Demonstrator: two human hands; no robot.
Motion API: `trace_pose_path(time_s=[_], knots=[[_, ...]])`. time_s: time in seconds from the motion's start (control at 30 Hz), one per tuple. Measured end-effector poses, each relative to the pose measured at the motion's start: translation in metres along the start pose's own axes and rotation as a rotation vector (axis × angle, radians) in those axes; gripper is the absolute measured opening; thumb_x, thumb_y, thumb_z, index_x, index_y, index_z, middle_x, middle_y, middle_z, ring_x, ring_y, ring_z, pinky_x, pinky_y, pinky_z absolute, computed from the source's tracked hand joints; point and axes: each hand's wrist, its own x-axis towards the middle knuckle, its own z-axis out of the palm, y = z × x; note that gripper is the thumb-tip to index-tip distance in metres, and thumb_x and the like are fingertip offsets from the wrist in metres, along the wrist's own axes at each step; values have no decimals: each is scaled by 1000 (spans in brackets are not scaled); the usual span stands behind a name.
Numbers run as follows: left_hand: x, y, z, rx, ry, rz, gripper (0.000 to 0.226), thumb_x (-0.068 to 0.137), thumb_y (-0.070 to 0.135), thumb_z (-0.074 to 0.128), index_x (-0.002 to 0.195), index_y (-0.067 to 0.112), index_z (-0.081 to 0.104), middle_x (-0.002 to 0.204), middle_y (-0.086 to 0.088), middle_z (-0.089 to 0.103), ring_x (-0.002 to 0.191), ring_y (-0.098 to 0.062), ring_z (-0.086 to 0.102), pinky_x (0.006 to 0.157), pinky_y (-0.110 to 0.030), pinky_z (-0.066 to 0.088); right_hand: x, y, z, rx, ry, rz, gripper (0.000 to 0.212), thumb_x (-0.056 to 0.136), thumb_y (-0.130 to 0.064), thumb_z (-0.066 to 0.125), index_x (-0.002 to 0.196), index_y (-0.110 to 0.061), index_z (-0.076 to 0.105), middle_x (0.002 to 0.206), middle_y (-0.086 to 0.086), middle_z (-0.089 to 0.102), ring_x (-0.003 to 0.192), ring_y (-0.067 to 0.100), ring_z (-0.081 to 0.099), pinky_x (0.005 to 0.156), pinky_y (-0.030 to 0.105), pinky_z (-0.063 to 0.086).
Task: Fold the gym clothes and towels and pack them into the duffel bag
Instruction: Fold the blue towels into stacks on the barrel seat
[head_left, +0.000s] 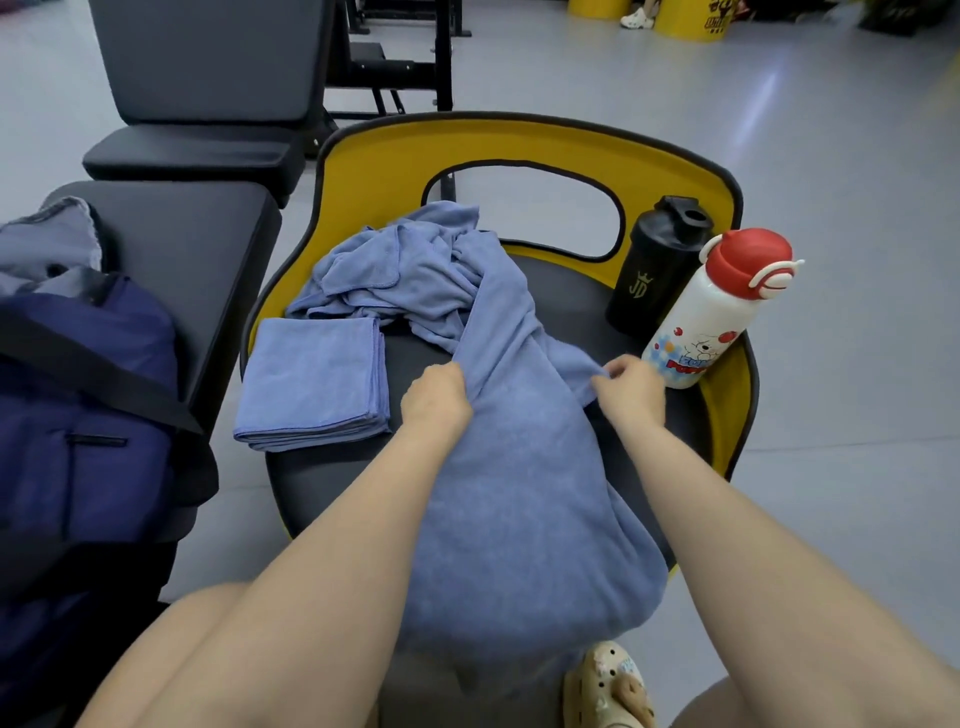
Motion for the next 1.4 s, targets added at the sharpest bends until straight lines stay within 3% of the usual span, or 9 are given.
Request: trace_pose_path(time_s=[0.13, 0.23, 0.4, 0.67, 0.9, 0.93, 1.03, 1.27, 1.4], knots=[[-11, -4, -14, 443, -298, 72, 21, 86, 7, 51, 106, 3, 56, 120, -14, 55, 101, -31, 58, 73, -32, 44, 3, -17, -13, 82, 164, -93, 7, 92, -10, 52, 97, -10, 57, 103, 12, 59, 85, 25, 55, 63, 30, 40], [-9, -13, -24, 497, -453, 41, 19, 89, 15, 54, 106, 7, 57, 114, -11, 55, 84, -27, 54, 71, -30, 45, -2, -14, -12, 56, 109, -116, 8, 93, -9, 49, 100, -9, 52, 100, 14, 57, 79, 24, 53, 59, 30, 40], [10, -18, -15, 210, -107, 159, 24, 95, 14, 42, 107, 5, 60, 119, -18, 51, 100, -34, 55, 78, -35, 44, -11, -5, -6, 86, -122, -164, 25, 93, -11, 50, 118, -13, 53, 101, 9, 57, 80, 18, 50, 55, 23, 37], [41, -10, 11, -402, 13, -39, 54, 94, 16, 50, 144, 14, 29, 149, -12, 27, 129, -32, 40, 99, -37, 38, -14, -6, -7, 55, -217, -258, 27, 93, -21, 50, 96, 1, 65, 90, 20, 66, 86, 38, 61, 67, 35, 46], [55, -1, 11, -942, 56, -252, 17, 90, 14, 57, 104, 15, 47, 90, -8, 61, 76, -23, 60, 69, -36, 53, 3, -6, -10, 60, -94, -173, 12, 95, -20, 55, 92, -18, 67, 84, 10, 67, 68, 21, 63, 61, 32, 53], [55, -1, 6, -937, 90, -224, 4, 91, 14, 56, 94, 15, 53, 81, -5, 61, 75, -23, 61, 70, -36, 53, 4, -9, -12, 116, -88, -146, 10, 96, -18, 55, 95, -18, 65, 81, 10, 67, 63, 19, 63, 58, 29, 52], [60, -7, -14, -953, 202, -97, 24, 92, 14, 54, 70, 23, 55, 70, 1, 61, 82, -24, 64, 81, -42, 53, 7, -24, -18, 317, -69, -81, 12, 96, -15, 54, 100, -15, 65, 81, 7, 68, 74, 22, 69, 71, 36, 59], [92, -11, -80, -937, 336, 95, 23, 95, 21, 50, 73, 27, 53, 84, -10, 61, 90, -29, 61, 93, -51, 48, 33, -71, -42, 374, 89, -223, 21, 92, -17, 51, 86, -9, 69, 83, 13, 69, 84, 31, 66, 78, 50, 54], [97, 4, -104, -959, 347, 150, 24, 96, 13, 49, 77, 26, 55, 86, -9, 60, 85, -23, 56, 90, -46, 49, 46, -101, -54, 368, 134, -259, 22, 91, -15, 50, 88, 0, 67, 86, 23, 66, 70, 22, 53, 64, 38, 46]])
